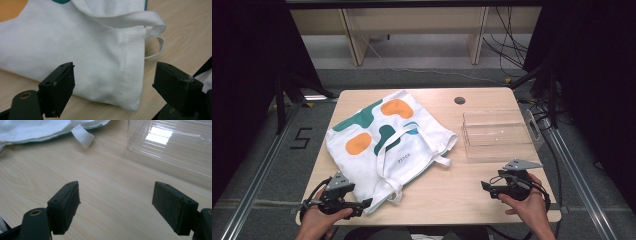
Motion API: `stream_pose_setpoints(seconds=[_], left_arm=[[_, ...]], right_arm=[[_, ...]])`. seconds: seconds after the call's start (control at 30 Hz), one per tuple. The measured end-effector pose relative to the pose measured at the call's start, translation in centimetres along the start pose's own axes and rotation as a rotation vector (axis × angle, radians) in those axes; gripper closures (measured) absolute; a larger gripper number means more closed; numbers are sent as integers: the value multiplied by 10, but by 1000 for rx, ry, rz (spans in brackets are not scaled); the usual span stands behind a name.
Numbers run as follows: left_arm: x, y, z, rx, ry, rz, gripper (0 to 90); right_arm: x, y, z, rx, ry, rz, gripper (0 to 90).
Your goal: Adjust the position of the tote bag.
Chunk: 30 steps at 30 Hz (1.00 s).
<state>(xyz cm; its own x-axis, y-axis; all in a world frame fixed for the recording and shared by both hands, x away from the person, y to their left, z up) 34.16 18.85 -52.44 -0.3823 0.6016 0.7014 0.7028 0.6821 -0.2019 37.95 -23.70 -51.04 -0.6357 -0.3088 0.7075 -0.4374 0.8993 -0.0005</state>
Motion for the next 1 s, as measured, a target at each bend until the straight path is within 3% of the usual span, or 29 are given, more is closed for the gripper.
stream_pose_setpoints(seconds=[0.03,0.07,0.1,0.13,0.2,0.27,0.33,0.37,0.43,0.53,0.57,0.63,0.67,0.73,0.77,0.83,0.9,0.93,1.0], left_arm=[[-4,-3,-2,-6,-15,5,165],[-5,-4,-2,-12,-1,-2,165],[-7,-5,-1,-20,14,-7,165],[-9,-5,-2,-25,24,-18,165],[-14,-9,-3,-22,13,-13,165],[-17,-11,-2,-55,40,-21,171],[-22,-14,-1,-67,55,-33,188],[-25,-14,-1,-77,70,-44,188],[-30,-12,1,-96,106,-67,255],[-37,-6,5,-117,180,-72,362],[-40,-7,7,-110,198,-59,471],[-41,-7,7,-136,213,-64,520],[-40,-7,6,-164,207,-66,600],[-36,-3,5,-157,192,-71,684],[-34,0,5,-147,180,-93,715],[-29,6,6,-143,170,-103,726],[-25,9,3,-120,136,-97,750],[-22,9,1,-115,132,-79,752],[-18,12,-1,-97,108,-79,753]], right_arm=[[-2,0,0,14,-8,-14,227],[-2,0,1,16,15,-21,227],[-3,-1,1,29,1,-10,227],[-1,1,1,3,15,-3,227],[-2,3,1,3,16,-21,227],[-1,4,2,-1,27,-17,227],[-4,3,0,53,-14,-26,228],[-4,3,0,53,-14,-26,228],[-3,6,1,13,9,-36,228],[-3,7,1,22,10,-34,228],[-3,7,1,22,12,-41,229],[-3,9,1,16,20,-51,230],[-3,7,1,27,19,-43,232],[-2,7,1,26,20,-37,234],[-1,9,2,11,36,-45,236],[-2,8,2,28,27,-47,237],[-3,9,2,29,18,-54,239],[-3,7,1,52,5,-37,239],[-2,9,2,37,23,-43,240]])
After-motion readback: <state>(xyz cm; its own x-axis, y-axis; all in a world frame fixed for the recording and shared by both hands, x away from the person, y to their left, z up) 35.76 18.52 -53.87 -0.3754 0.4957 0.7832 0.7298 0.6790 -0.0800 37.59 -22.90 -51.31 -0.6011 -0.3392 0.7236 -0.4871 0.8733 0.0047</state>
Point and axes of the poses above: each handheld gripper's, and its own axes: x roughly backward along the jaws, z roughly out of its underside, y roughly to its left, the point moved 8 cm from there along -x, roughly forward along the jaws, and after that the axes turned 9 degrees about z, right-handed, at the moved point
